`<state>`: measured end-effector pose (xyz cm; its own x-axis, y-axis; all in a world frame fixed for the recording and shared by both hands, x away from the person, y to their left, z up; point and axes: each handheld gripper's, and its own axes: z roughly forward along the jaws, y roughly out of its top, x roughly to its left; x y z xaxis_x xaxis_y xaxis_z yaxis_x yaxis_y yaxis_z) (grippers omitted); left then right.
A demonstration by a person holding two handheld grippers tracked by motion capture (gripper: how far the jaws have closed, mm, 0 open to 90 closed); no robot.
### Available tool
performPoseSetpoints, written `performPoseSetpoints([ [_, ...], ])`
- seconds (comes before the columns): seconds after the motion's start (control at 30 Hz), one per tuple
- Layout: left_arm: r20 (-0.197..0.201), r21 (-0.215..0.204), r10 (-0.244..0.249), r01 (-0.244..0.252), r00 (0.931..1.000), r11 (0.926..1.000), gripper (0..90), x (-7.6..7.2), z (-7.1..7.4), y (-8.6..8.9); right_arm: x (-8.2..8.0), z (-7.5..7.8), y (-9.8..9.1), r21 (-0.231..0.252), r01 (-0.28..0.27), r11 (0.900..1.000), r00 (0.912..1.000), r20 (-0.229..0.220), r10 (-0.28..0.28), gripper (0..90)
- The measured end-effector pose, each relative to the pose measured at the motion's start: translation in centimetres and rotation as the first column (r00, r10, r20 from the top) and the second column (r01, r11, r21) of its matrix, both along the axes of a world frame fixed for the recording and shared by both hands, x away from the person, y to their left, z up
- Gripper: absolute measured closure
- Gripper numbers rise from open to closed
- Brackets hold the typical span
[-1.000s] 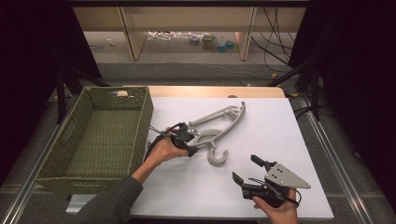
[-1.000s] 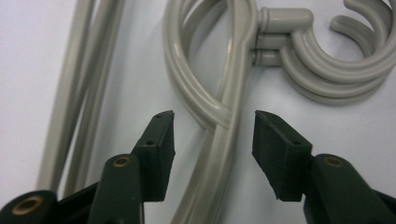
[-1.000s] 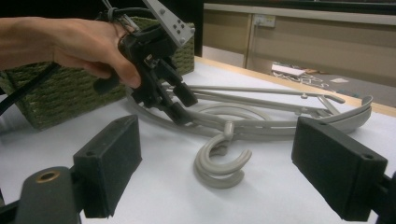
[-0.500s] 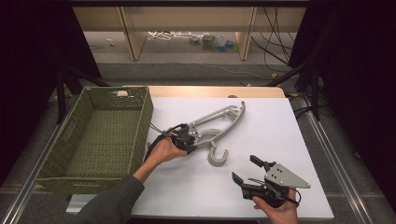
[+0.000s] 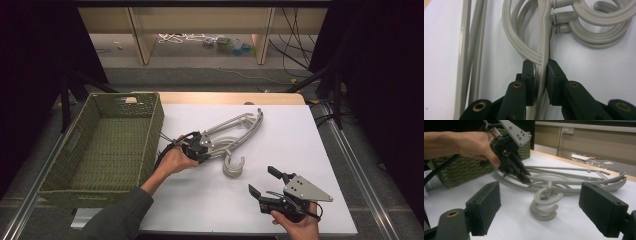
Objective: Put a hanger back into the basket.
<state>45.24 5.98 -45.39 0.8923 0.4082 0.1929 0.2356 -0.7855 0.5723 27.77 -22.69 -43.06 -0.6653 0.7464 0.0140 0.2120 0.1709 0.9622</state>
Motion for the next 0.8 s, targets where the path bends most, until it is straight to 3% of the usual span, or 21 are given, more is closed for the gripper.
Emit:
performPoseSetpoints([
  [0.3,0.044,-0.05,0.019,-0.016,0.9989,0.9986,79.3,0.0,0.9,0.6,0.0,0.0,0.0,0.004,-0.003,1.0,1.0,0.003,0.003,18.7],
  [0.43,0.052,-0.098,0.043,-0.038,0.9977,0.9945,81.7,0.1,1.7,1.1,0.0,0.0,0.0,-0.002,0.002,1.0,1.0,0.002,-0.002,18.7],
  [0.77,0.045,-0.207,0.067,-0.056,0.9967,0.9767,81.7,0.2,3.8,2.2,0.0,0.0,0.0,0.0,-0.002,1.0,1.0,0.002,0.002,18.7],
  [0.8,0.032,-0.237,0.073,-0.063,0.9968,0.9695,81.8,0.1,4.0,2.3,0.0,0.0,0.0,0.001,-0.002,1.0,1.0,0.003,0.002,18.7],
])
